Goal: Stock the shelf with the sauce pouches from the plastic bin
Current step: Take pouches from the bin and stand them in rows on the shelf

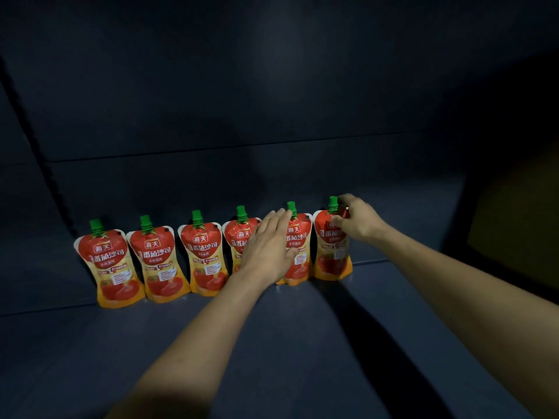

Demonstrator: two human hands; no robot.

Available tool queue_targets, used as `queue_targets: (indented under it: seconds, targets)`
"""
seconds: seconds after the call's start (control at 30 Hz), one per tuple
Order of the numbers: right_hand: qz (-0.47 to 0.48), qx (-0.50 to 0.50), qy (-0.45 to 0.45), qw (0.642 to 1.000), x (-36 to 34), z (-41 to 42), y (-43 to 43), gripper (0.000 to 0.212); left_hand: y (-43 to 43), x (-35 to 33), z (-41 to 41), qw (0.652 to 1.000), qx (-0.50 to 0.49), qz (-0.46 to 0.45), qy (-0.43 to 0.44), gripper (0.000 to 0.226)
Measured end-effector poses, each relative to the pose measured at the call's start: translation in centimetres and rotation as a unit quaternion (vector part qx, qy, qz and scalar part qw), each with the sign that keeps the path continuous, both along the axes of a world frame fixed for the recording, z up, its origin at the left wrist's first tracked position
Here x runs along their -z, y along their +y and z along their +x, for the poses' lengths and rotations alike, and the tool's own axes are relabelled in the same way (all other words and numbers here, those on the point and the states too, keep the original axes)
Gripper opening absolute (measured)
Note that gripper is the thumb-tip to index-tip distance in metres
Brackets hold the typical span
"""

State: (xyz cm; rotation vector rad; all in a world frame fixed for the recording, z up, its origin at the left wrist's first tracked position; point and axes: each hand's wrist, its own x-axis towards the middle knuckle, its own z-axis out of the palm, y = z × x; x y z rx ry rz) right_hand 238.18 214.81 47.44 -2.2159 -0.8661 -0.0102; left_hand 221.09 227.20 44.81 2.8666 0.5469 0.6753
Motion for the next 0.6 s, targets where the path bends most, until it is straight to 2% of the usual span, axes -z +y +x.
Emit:
queue_targets:
  seconds: [0.1, 0.33, 0.6]
  targets:
    - [-0.006, 0.048, -0.041, 0.998, 0.9, -1.9, -1.5, 0.065, -0.5, 0.3, -0.9, 1.0, 0.004, 0.025, 0.0, 0.08]
    - [-0.018, 0.057, -0.076, 0.995, 6.9, -11.1, -8.1, 0.056, -4.9, 3.7, -5.5, 0.997, 0.078, -0.003, -0.012, 0.073]
    - [0.022, 0.19, -0.124, 0.974, 14.5, -24.2, -20.4, 0.043, -16.0, 8.9, -11.5, 0.965, 0.233, -0.113, -0.033, 0.056]
